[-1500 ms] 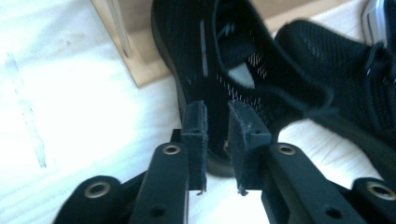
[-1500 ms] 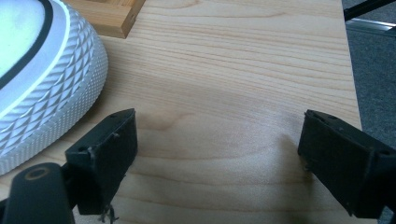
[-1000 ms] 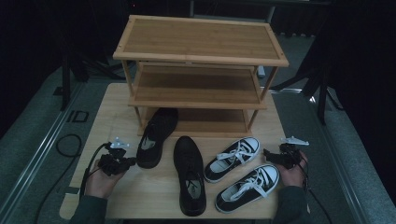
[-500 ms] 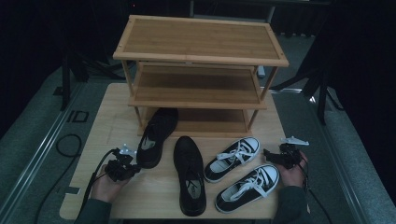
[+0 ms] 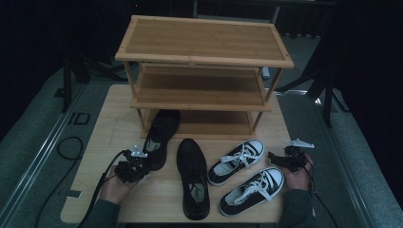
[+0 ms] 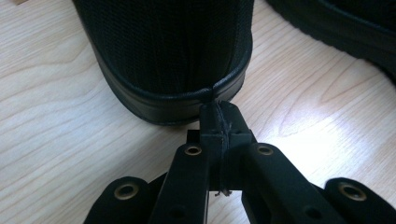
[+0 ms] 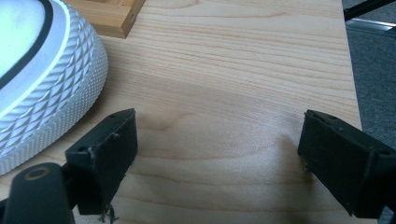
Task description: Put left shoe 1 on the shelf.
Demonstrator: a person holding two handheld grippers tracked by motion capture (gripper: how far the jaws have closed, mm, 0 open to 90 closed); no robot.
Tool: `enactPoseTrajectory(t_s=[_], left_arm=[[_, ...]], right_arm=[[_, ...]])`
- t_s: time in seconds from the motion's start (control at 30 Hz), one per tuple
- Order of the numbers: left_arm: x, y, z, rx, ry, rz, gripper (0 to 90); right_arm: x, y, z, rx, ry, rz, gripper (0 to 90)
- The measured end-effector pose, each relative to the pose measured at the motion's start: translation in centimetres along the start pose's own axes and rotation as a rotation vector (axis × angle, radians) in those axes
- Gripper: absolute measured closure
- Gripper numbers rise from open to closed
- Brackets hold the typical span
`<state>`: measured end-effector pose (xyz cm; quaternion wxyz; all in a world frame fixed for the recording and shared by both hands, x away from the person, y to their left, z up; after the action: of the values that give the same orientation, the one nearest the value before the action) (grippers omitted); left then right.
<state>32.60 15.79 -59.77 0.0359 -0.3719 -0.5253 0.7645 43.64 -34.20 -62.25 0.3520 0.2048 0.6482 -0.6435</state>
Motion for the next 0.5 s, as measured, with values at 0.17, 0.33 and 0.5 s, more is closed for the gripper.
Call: enactPoseTrajectory(t_s=[0.17,0.33,0.5], left_arm=[[-0.8,0.1,0.4,0.015,0.01,0.017,89.6],[-2.0,0.6,0.8,0.023,0.02,0.029,89.7],[-2.9,1.1,1.0,0.033,0.019,0.043,89.7]], right_arm=[[0.0,0.0,0.0,0.0,0.0,0.0,11.8],[0.0,0.0,0.0,0.0,0.0,0.0,11.8],[0.0,0.0,0.0,0.0,0.0,0.0,11.8]])
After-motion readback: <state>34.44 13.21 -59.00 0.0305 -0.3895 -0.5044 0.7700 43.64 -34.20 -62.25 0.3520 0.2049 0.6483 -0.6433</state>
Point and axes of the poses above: each handheld gripper's, and its own axes: y roughly forward along the jaws, x roughly out of its underside, z roughly to its right, the point moved 9 cm from there along y, roughly forward along the jaws, and after that the axes turned 6 degrees about x, right-handed, at the moved point
